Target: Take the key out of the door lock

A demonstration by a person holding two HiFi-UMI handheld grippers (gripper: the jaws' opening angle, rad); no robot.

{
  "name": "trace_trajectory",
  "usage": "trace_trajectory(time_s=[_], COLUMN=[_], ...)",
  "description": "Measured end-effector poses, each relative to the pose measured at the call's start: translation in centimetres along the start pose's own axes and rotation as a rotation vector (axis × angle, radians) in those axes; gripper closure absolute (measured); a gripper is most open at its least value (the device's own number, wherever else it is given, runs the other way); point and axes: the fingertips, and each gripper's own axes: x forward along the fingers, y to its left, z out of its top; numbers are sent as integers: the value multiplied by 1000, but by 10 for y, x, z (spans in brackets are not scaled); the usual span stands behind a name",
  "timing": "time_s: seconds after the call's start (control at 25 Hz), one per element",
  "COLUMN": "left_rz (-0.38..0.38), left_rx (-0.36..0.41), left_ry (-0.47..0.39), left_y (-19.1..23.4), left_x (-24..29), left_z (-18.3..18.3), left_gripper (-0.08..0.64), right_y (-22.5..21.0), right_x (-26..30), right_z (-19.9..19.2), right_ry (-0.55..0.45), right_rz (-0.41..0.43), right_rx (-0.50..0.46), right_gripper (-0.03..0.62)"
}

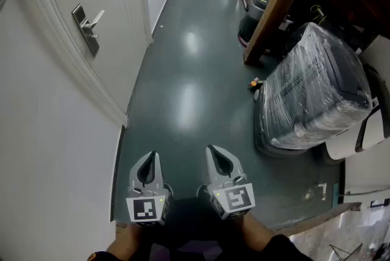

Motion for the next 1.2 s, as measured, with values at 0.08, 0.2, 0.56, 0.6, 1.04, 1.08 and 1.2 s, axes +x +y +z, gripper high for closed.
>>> trace_trajectory(time_s=[0.08, 0.2, 0.56, 0.6, 1.04, 1.08, 1.2], left_rz=[20, 24, 58, 53, -6, -10, -7], left_rx=[-10, -11, -45, -45, -34, -39, -50], left_ry=[19, 8, 41, 37, -1, -5, 7], left_y=[2, 4, 20, 20, 52, 55, 66], left_x=[0, 1, 2, 2, -2, -2, -3], left_z=[0, 1, 4, 5, 5, 6, 4], left_gripper=[543, 543, 543, 543, 543, 543, 542], right_y=[-1, 0, 15, 15, 33, 35, 39], right_x=[1, 5, 19, 19, 26, 27, 29], right_z=[1, 4, 12, 8, -1, 0, 2], right_ry=[16, 38, 88, 75, 7, 7, 7], right_rz=[-7, 7, 44, 40, -30, -38, -63], right_rx=[10, 19, 61, 67, 70, 72, 73], right_gripper=[603, 603, 601, 600, 600, 600, 600])
